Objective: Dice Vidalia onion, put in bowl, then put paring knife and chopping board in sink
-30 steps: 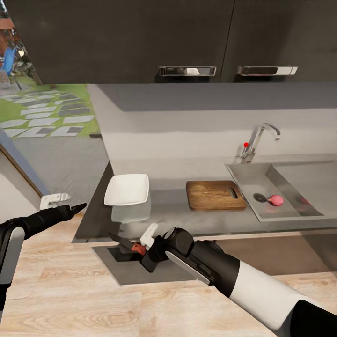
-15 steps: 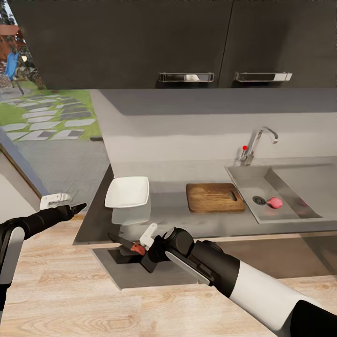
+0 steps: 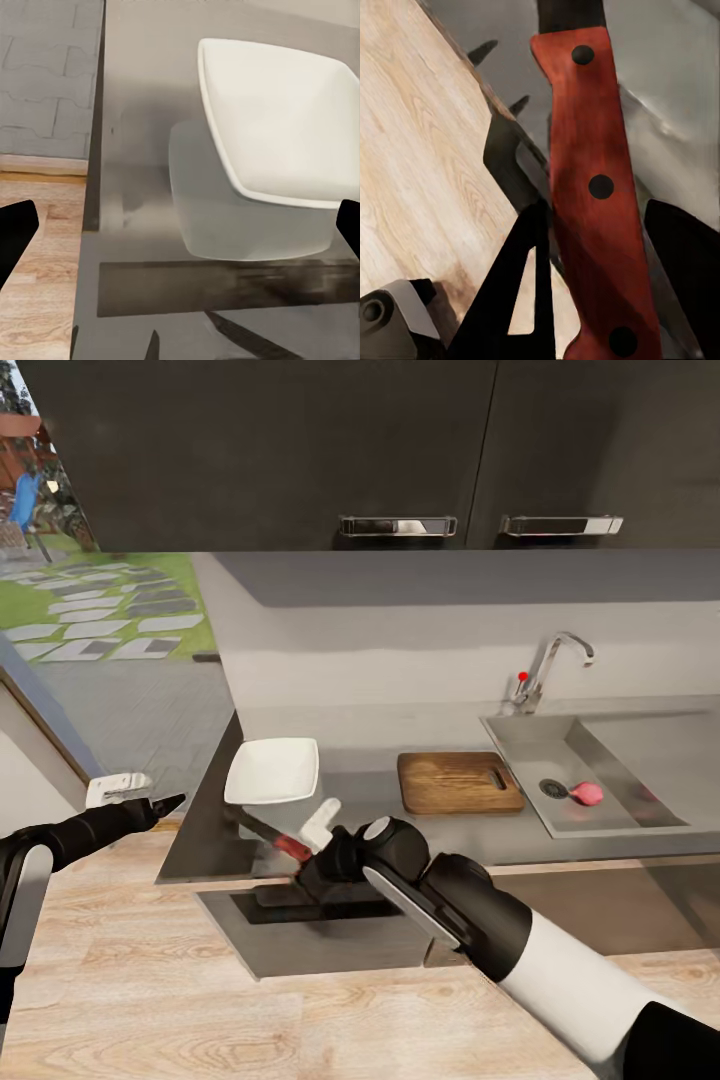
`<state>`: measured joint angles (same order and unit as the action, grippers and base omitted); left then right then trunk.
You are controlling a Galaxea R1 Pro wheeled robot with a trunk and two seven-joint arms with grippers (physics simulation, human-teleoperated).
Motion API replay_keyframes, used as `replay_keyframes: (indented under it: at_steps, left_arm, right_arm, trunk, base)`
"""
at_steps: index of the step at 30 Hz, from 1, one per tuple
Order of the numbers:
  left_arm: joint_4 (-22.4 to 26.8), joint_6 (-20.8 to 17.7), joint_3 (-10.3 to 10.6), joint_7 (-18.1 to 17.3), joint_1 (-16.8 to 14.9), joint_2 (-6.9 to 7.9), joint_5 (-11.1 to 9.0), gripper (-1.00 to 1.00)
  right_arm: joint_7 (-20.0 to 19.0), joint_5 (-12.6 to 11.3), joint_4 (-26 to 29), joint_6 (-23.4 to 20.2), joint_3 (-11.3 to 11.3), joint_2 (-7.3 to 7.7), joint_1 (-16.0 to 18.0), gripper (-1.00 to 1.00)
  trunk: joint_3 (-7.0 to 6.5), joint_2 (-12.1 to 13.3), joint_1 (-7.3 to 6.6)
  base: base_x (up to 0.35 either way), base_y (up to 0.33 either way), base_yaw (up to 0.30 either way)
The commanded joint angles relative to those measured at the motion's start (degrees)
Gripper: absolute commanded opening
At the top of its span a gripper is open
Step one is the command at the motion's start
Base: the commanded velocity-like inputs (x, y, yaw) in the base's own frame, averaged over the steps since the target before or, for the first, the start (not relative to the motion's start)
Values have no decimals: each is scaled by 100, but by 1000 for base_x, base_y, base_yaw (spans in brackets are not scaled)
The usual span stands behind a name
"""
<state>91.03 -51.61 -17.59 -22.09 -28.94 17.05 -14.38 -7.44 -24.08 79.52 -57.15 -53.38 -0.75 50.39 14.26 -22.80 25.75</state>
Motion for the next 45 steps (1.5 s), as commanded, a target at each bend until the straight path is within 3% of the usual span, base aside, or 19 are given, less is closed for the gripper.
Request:
replay_keyframes:
  at_steps: [1,6,7,9,11,13,14,16,21,26,31,32,34,40,45]
  left_arm:
    - [3,-33,-8,-32,-7,0,8,100]
    - [3,-33,-8,-32,-7,4,9,100]
    - [3,-33,-9,-32,-7,7,10,100]
    - [3,-33,-8,-32,-7,8,11,100]
    - [3,-33,-11,-32,-7,8,13,100]
    - [3,-33,-11,-32,-7,8,13,100]
    - [3,-33,-9,-32,-7,8,14,100]
    - [3,-33,-10,-32,-7,8,14,100]
    - [3,-33,-8,-32,-7,1,14,100]
    - [3,-27,-5,-37,-7,-6,14,100]
    - [3,-25,0,-40,-7,-17,14,100]
    - [3,-25,6,-40,-7,-23,14,100]
    - [3,-24,21,-42,-7,-35,14,100]
    - [3,1,240,-40,-7,-77,13,100]
    - [3,204,406,-27,-7,-86,14,100]
  right_arm:
    - [-56,245,19,-27,170,4,8,-100]
    - [-58,1033,40,-37,574,26,8,-100]
    - [-63,1466,44,-49,748,47,9,-100]
    - [-64,1646,46,-63,846,86,10,-100]
    - [-65,1803,64,-78,1045,259,8,-100]
    - [-65,1834,78,-81,1099,350,7,-100]
    - [-68,1873,111,-74,1259,699,6,-100]
    - [-74,1877,118,-62,1358,892,6,-100]
    - [-224,1875,124,-16,1715,1607,6,-100]
    - [-770,1875,124,157,1867,2020,6,-100]
    - [-1204,1880,125,957,1949,2360,6,-100]
    - [-1293,1877,125,1566,1970,2691,6,-100]
    - [-1368,1865,125,1949,1976,2982,-13,-100]
    - [-1738,1843,125,2856,1987,3442,-221,-100]
    - [-2069,1831,125,3269,2094,3667,-274,-100]
  trunk:
    - [12,-12,3]
    - [12,-12,3]
    - [12,-12,3]
    - [12,-12,3]
    - [12,-12,3]
    - [12,-12,3]
    - [12,-12,3]
    - [12,-12,3]
    - [12,-12,3]
    - [12,-12,3]
    - [12,-12,3]
    - [12,-12,3]
    - [12,-12,3]
    - [12,-12,3]
    - [12,-12,3]
  base:
    - [0,0,0]
    - [0,0,0]
    - [0,0,0]
    - [0,0,0]
    - [0,0,0]
    - [0,0,0]
    - [0,0,0]
    - [0,0,0]
    - [0,0,0]
    - [0,0,0]
    - [0,0,0]
    - [0,0,0]
    - [0,0,0]
    - [0,0,0]
    - [0,0,0]
